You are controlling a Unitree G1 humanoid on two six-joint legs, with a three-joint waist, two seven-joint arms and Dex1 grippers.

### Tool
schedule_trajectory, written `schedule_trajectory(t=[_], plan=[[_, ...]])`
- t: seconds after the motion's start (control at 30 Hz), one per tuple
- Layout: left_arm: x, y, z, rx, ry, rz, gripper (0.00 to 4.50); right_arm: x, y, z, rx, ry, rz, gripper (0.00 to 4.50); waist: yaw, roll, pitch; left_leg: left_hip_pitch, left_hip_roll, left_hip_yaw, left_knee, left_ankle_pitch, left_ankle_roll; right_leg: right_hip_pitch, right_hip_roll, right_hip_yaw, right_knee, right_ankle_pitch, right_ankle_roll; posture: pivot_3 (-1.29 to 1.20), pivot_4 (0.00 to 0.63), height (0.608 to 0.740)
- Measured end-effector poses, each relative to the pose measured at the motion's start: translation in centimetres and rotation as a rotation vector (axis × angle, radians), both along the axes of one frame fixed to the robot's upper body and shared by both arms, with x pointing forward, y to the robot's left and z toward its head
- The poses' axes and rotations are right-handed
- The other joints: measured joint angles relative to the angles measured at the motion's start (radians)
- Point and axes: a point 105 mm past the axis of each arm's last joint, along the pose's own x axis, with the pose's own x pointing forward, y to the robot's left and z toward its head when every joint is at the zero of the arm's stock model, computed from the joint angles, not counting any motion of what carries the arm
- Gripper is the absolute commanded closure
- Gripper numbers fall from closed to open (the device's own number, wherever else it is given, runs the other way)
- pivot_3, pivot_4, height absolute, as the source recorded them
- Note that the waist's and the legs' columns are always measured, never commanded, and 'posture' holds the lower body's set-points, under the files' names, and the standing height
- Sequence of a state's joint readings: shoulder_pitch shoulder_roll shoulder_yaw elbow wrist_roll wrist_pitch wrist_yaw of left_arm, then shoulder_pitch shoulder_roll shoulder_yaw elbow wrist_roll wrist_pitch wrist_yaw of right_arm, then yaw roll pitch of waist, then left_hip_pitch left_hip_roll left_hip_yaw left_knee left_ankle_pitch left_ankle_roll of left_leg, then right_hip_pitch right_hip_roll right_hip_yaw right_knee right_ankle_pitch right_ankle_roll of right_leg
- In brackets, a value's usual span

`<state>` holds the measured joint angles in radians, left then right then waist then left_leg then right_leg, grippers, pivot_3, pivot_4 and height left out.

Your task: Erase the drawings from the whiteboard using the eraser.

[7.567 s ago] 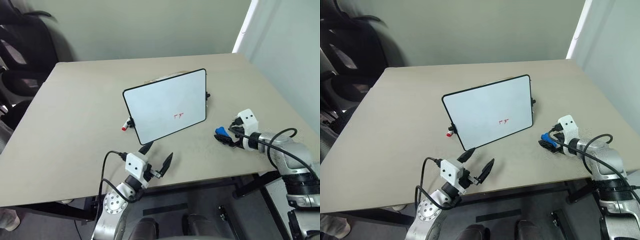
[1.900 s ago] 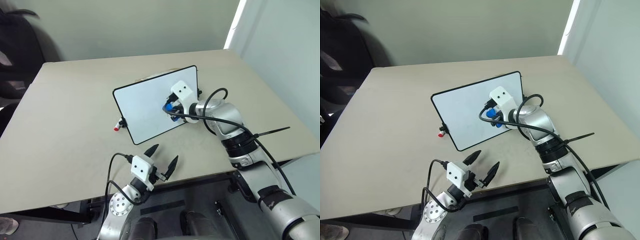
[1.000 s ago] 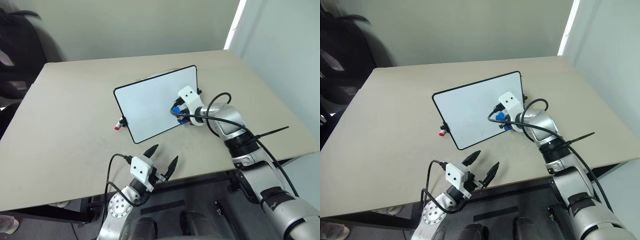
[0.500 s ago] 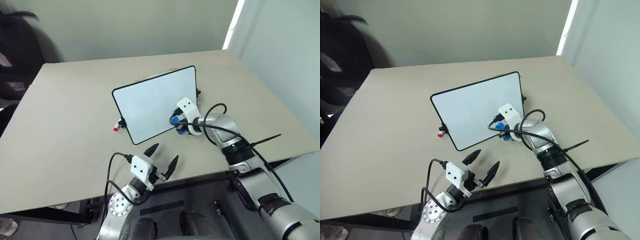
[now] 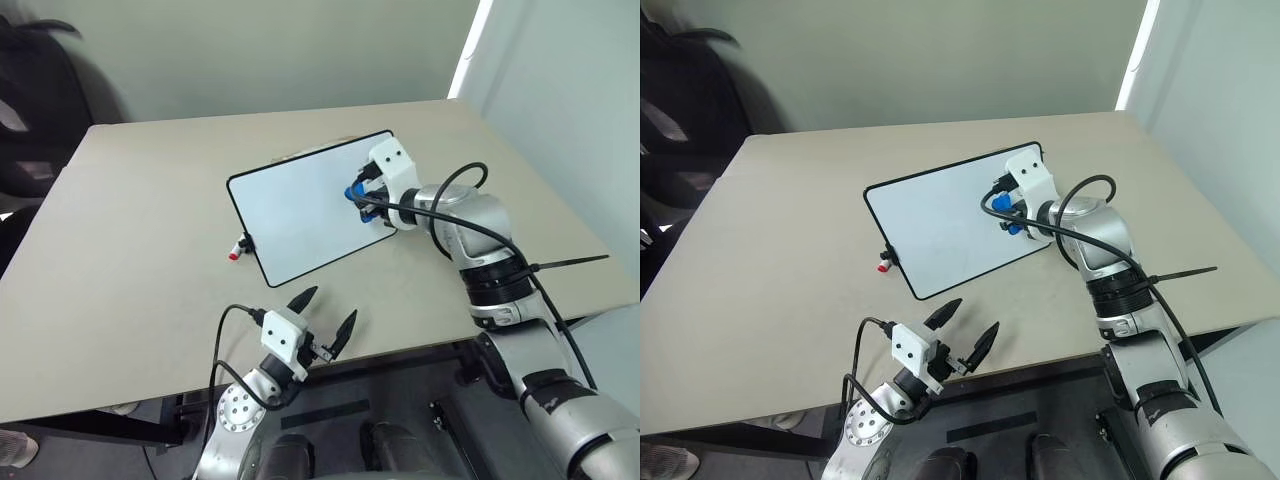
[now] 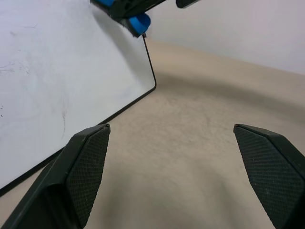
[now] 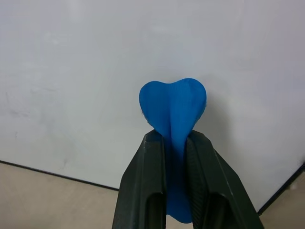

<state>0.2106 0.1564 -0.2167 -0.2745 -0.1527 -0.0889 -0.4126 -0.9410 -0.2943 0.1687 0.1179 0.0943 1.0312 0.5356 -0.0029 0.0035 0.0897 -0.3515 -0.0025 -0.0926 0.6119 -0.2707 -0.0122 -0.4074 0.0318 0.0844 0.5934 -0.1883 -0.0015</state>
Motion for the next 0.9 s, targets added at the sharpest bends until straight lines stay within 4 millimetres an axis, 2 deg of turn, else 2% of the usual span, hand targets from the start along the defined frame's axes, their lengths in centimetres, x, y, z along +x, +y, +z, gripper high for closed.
schedule_trajectory(t=[0.13, 0.27, 0.33, 0.4, 0.47, 0.57, 0.7, 0.9], plan=[[0.0, 0.0, 0.0, 0.003, 0.001, -0.001, 0.0, -1.0, -2.7, -1.9, -0.015, 0.039, -0.055, 4.22, 0.011, 0.001, -0.001, 0.001, 0.0, 0.0, 0.001, 0.001, 0.001, 0.003, 0.0, 0.0, -0.001, 0.004, -0.004, 0.0, 0.15, 0.739], [0.0, 0.0, -0.1, 0.004, 0.001, -0.001, 0.0, -2.0, -6.7, -1.9, 0.062, 0.087, -0.174, 4.22, 0.016, 0.001, -0.002, 0.002, 0.0, 0.0, 0.0, -0.001, 0.003, 0.007, 0.0, 0.0, -0.002, 0.001, 0.001, 0.0, 0.15, 0.739], [-0.1, 0.1, -0.2, 0.004, 0.005, 0.003, 0.0, -2.6, -9.1, -2.1, 0.069, 0.102, -0.245, 4.22, 0.018, 0.0, -0.003, 0.003, 0.0, 0.0, 0.0, -0.001, 0.004, 0.01, 0.0, 0.0, -0.002, -0.004, 0.008, 0.0, 0.15, 0.739], [-0.1, 0.2, -0.2, 0.005, 0.007, 0.006, 0.0, -3.2, -11.2, -3.6, 0.054, 0.148, -0.314, 4.22, 0.017, -0.001, -0.003, 0.004, 0.0, 0.0, 0.0, -0.002, 0.004, 0.013, 0.0, 0.0, -0.002, -0.007, 0.01, 0.0, 0.15, 0.739], [0.0, 0.2, -0.2, 0.007, 0.006, 0.006, 0.0, -3.9, -12.1, -5.5, 0.038, 0.2, -0.341, 4.22, 0.016, -0.001, -0.003, 0.004, 0.0, 0.0, 0.0, -0.002, 0.004, 0.012, 0.0, 0.0, -0.002, -0.007, 0.011, 0.0, 0.15, 0.739], [0.0, 0.2, -0.1, 0.01, 0.002, 0.003, 0.0, -4.4, -13.2, -7.6, 0.024, 0.255, -0.373, 3.24, 0.01, 0.001, 0.001, 0.003, 0.0, 0.0, 0.0, -0.001, 0.004, 0.012, 0.0, 0.001, -0.001, -0.008, 0.012, 0.0, 0.15, 0.739], [0.2, 0.4, 0.2, 0.018, -0.012, 0.002, 0.0, -4.1, -13.6, -7.2, 0.015, 0.22, -0.383, 1.88, 0.007, 0.001, 0.002, 0.004, 0.0, 0.0, 0.0, -0.001, 0.004, 0.012, 0.001, 0.001, -0.001, -0.008, 0.012, 0.0, 0.15, 0.739], [0.7, 1.7, 0.6, 0.029, -0.028, 0.035, 0.0, -4.7, -14.0, -6.8, 0.007, 0.155, -0.363, 1.88, 0.009, 0.001, 0.002, 0.002, 0.0, 0.0, 0.001, 0.002, 0.004, 0.012, 0.001, 0.001, -0.001, -0.008, 0.012, 0.0, 0.15, 0.739]])
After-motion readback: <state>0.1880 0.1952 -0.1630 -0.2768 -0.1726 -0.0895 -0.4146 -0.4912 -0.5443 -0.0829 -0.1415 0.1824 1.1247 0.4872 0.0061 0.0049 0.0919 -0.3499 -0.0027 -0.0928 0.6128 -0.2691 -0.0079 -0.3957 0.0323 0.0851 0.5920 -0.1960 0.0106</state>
